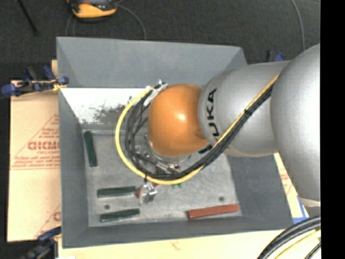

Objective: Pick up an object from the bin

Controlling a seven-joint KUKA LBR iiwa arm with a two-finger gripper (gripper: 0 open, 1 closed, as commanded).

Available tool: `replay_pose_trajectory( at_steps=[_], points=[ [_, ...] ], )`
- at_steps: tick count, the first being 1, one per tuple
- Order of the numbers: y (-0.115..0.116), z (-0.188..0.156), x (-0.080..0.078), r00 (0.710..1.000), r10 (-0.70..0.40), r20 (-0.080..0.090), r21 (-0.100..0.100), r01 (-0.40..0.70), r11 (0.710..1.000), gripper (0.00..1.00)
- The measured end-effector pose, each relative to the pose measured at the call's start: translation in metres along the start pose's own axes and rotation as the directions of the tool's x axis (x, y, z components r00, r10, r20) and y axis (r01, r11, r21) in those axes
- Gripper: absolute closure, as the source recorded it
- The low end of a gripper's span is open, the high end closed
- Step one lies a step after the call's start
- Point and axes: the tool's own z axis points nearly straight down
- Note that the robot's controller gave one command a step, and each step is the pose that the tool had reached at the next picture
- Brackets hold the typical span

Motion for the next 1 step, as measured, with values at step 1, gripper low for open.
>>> replay_pose_trajectory(
  at_steps=[1],
  points=[
    [-0.0021,0.0575,-0.0044,0.997,0.083,-0.013,0.001,-0.083,0.997,1.0]
  ],
)
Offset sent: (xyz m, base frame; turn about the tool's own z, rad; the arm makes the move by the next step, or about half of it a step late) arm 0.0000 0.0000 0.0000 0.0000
